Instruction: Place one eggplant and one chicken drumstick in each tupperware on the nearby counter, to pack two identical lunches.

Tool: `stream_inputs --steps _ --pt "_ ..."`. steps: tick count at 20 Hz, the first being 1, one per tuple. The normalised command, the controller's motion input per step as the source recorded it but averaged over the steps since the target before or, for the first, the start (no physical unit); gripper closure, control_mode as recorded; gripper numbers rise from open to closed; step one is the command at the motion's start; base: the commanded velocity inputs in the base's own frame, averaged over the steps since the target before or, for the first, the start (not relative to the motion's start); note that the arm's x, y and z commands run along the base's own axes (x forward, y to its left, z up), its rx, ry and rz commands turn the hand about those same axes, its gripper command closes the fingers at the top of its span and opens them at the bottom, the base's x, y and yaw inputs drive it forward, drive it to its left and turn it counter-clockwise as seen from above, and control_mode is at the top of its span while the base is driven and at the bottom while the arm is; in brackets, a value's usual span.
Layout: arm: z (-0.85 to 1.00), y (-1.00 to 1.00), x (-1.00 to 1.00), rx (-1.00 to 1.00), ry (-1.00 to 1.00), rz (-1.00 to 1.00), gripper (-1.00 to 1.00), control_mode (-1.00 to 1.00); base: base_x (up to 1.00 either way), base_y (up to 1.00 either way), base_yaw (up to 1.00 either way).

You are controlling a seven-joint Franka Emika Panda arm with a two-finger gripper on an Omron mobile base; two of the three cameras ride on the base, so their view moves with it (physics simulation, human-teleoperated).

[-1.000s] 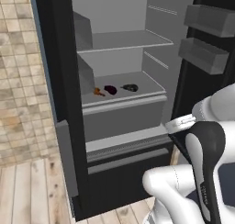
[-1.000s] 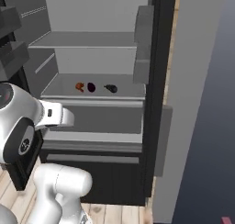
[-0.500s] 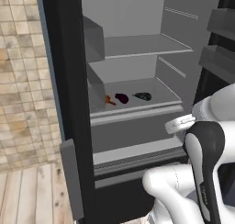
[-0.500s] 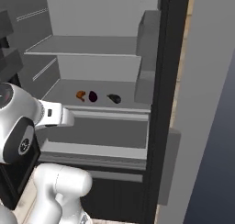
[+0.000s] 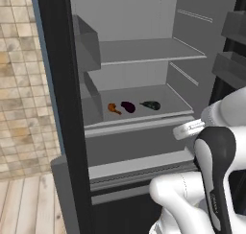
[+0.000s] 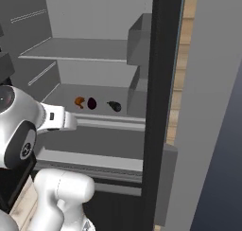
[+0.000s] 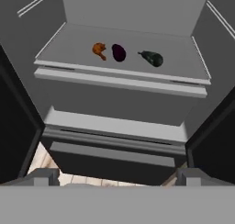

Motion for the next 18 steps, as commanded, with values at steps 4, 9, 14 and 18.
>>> stream_inputs --steps 4,9,14,18 --pt "-0.1 0.0 0.23 0.0 0.0 0.0 -1.0 -1.0 0.06 -0.01 0.01" --pt "-0.26 0.0 0.68 0.01 0.0 0.0 -1.0 -1.0 0.0 0.0 0.0" --pt "-0.16 0.1 0.77 0.01 0.0 -0.02 -1.0 -1.0 0.0 0.0 0.0" --pt "-0.24 0.25 0.79 0.0 0.0 -0.04 -1.0 -1.0 0.0 0.0 0.0"
